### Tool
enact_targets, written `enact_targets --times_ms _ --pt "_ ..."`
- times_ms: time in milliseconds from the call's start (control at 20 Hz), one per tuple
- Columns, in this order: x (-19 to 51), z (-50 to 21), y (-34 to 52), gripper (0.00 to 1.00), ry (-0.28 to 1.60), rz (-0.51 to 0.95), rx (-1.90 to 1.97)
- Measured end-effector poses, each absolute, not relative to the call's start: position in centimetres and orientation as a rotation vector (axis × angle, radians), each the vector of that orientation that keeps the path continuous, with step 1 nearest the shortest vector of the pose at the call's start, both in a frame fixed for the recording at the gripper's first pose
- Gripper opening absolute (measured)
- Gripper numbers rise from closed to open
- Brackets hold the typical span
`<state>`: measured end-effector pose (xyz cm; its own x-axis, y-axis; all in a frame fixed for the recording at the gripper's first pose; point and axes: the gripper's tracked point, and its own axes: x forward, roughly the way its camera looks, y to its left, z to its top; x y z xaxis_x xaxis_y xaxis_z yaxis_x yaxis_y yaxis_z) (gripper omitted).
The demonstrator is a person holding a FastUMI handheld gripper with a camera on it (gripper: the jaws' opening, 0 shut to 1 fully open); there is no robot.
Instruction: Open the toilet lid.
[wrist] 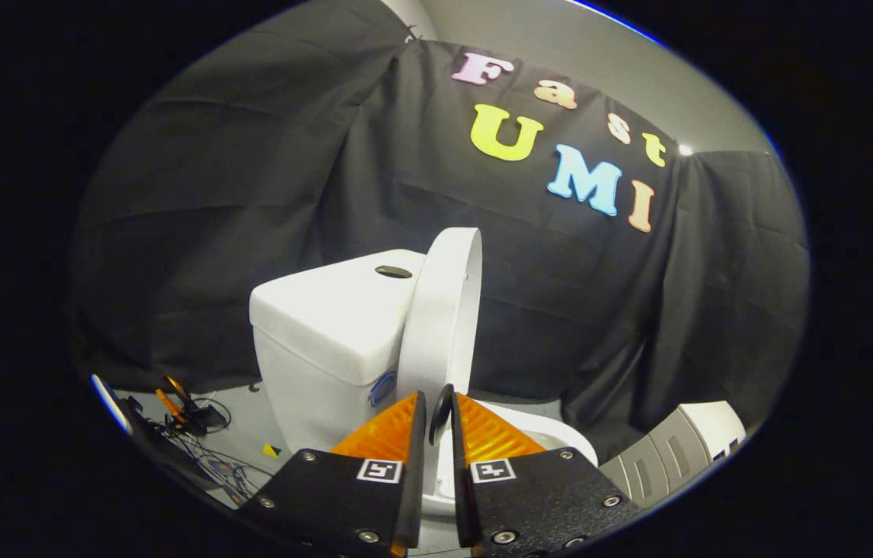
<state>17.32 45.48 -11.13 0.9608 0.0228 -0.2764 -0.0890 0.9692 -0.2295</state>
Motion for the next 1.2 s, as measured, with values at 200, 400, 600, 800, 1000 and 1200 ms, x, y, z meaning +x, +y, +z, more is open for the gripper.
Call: enact_targets --times_ms 200,400,600,800,1000,1200 --pt "15.9 -9.3 46.5 0.24 0.229 0.129 -0.229" --pt "13.7 -5.6 47.1 0.74 0.133 0.201 -0.15" --pt "11.1 -2.7 46.2 0.95 0.058 0.279 -0.069" --pt "8.5 1.3 44.4 0.95 -0.032 0.364 -0.036" --pt "6.9 4.0 40.8 0.95 -0.08 0.359 -0.065" --pt "6.1 5.8 36.7 0.95 -0.113 0.342 -0.011"
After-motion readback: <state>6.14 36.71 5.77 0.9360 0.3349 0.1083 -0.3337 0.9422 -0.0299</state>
